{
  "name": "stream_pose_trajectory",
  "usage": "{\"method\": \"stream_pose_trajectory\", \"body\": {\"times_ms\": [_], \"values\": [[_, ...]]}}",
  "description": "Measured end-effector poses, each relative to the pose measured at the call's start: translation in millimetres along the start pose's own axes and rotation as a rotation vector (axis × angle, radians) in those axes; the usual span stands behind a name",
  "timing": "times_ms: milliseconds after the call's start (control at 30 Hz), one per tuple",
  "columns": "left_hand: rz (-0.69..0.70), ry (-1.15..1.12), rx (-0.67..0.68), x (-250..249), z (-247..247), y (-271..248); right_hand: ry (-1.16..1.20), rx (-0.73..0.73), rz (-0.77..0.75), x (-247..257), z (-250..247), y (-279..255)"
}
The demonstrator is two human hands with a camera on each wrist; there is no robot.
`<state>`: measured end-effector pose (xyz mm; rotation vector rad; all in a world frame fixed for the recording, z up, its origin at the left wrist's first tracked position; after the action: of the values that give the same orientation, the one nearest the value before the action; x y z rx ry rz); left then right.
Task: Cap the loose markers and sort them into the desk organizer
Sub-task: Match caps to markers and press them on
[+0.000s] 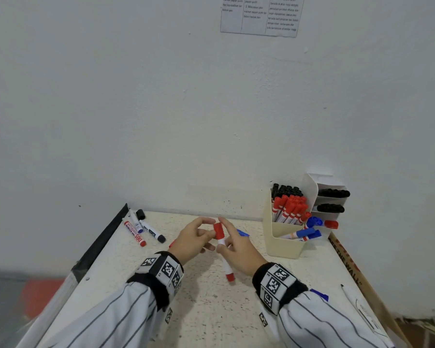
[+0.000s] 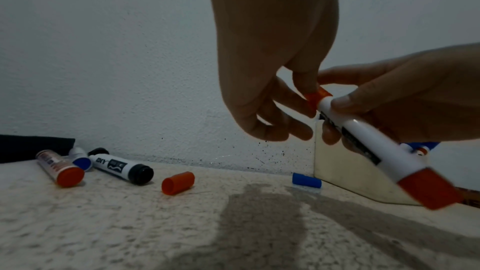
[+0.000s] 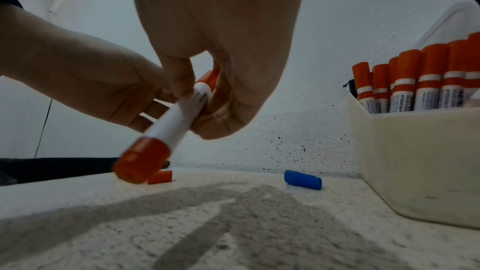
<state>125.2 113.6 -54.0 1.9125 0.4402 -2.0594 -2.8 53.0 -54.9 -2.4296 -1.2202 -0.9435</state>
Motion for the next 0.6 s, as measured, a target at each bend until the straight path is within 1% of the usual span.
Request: {"method": "stream_pose_trajectory", "body": {"times_ms": [100, 167, 233, 267, 300, 333, 467, 533, 600], "values": [[-0.013, 0.088, 0.027, -4, 4, -6, 0.107, -0.043, 0.006, 0, -4, 1], [-0.070, 0.159, 0.100, -5, 9, -11, 0.216, -0.126, 0.041, 1, -10, 1], [-0.153, 0.182, 0.197, 1, 15, -17, 0.309, -0.213, 0.082, 1, -14, 0], [-0.177, 0.184, 0.228, 3, 17, -20, 0.349, -0.235, 0.099, 0, -15, -1], [-0.172, 0.197, 0.241, 4, 18, -21, 0.378, -0.251, 0.112, 0, -16, -2], [-0.145, 0.230, 0.242, 4, 18, -22, 0.378, -0.268, 0.119, -1, -15, -2], [-0.027, 0.432, 0.210, -3, 14, -27, 0.203, -0.337, 0.123, -9, -18, -5], [0.028, 0.514, 0.201, -9, 14, -30, 0.213, -0.303, 0.130, -9, -19, -7], [0.113, 0.689, 0.177, -16, 15, -33, 0.207, -0.226, 0.144, -8, -18, -7]]}}
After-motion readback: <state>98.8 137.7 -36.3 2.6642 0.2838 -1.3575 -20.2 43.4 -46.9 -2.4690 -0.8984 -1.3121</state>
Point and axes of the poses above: each hand's wrist, its own y-axis towards the middle knuckle, its own z-axis out of the palm, x = y × z, the point moved 3 cm from there along y, towards the middle knuckle, and after that the axes turned 13 degrees about -y, right-handed, at the moved point
